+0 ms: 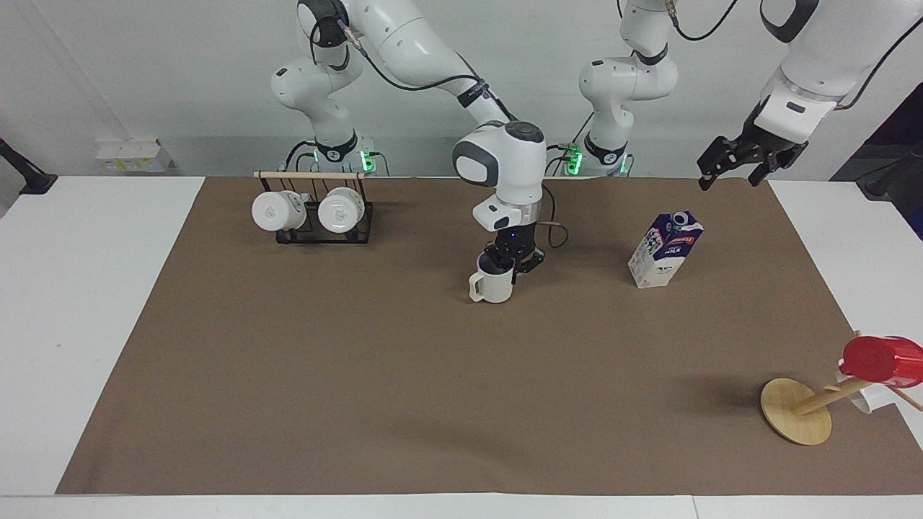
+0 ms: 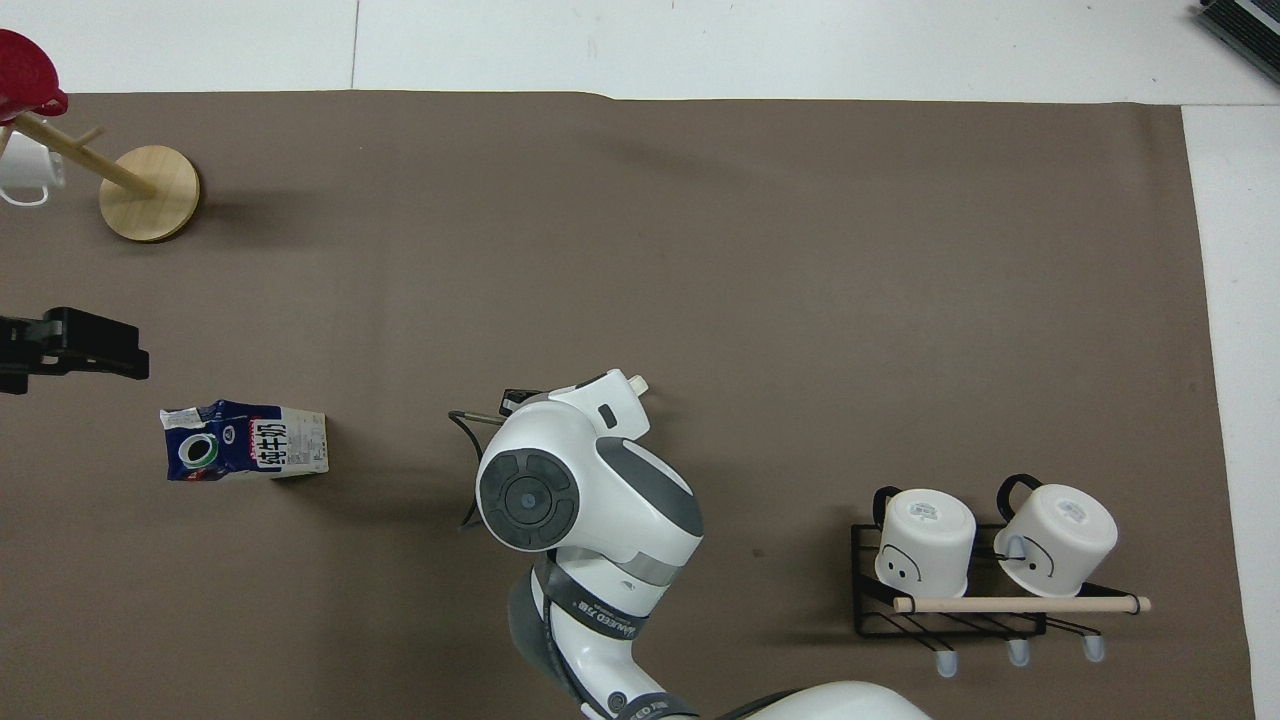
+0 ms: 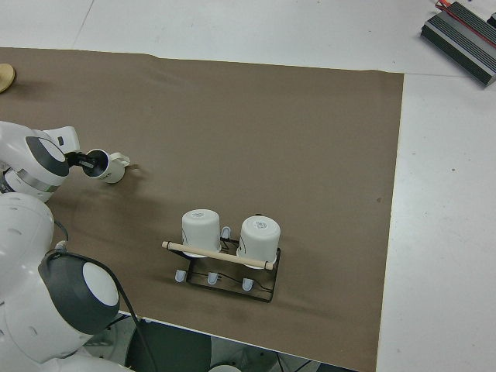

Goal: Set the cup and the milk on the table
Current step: 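Lower the mug with the right gripper while the left gripper grasps the carton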

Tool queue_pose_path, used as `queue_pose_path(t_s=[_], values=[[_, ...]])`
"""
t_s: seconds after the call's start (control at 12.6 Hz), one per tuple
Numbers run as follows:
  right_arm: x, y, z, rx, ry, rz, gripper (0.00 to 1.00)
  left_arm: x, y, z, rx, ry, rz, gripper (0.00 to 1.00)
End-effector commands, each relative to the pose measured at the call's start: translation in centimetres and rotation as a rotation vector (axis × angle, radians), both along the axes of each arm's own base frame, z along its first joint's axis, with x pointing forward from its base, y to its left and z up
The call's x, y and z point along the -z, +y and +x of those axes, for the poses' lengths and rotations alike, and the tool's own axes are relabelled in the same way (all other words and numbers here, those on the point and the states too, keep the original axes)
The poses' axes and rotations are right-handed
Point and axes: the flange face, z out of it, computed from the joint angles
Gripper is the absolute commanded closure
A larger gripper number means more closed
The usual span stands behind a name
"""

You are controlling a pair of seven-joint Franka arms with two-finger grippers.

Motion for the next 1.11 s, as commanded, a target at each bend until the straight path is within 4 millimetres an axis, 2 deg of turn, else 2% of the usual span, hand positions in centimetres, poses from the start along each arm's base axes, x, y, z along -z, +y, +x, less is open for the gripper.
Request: queue_pose_path(t_s=[0.0, 0.08, 0.16, 0.24, 0.4, 0.56, 0.72, 0.88, 1.03], values=[[0.5, -0.3, 0.1, 0.006, -0.023, 0.001, 0.34, 6.0, -0.2, -3.3, 0.004, -0.025, -0.002, 0.00], [0.4, -0.4, 0.3, 0.010, -0.024, 0.004, 0.05, 7.9, 0.4, -4.1, -0.007, -0.022, -0.001, 0.00], [0.2, -0.5, 0.6, 0.010, -0.028, 0.004, 0.00, 8.6, 0.5, -4.8, -0.009, -0.013, 0.000, 0.00], [-0.5, -0.3, 0.7, 0.007, -0.033, 0.014, 0.00, 8.8, 0.4, -5.3, -0.008, -0.008, 0.001, 0.00], [-3.1, -1.6, 2.4, 0.019, -0.056, 0.028, 0.00, 9.6, 0.4, -6.3, -0.005, -0.007, 0.002, 0.00], [-4.8, -1.7, 2.6, 0.027, -0.063, 0.049, 0.00, 11.1, 0.0, -7.1, 0.004, -0.039, 0.004, 0.00], [-6.9, -2.3, 2.3, 0.032, -0.058, 0.046, 0.00, 12.5, 0.0, -6.8, 0.003, -0.059, 0.002, 0.00], [-10.9, -4.6, 2.8, 0.034, -0.003, 0.095, 0.00, 15.6, 0.4, -7.1, 0.037, -0.087, 0.003, 0.00], [-15.1, -7.9, 3.2, -0.002, 0.053, 0.135, 0.00, 15.6, 0.6, -7.0, 0.064, -0.090, 0.003, 0.00]])
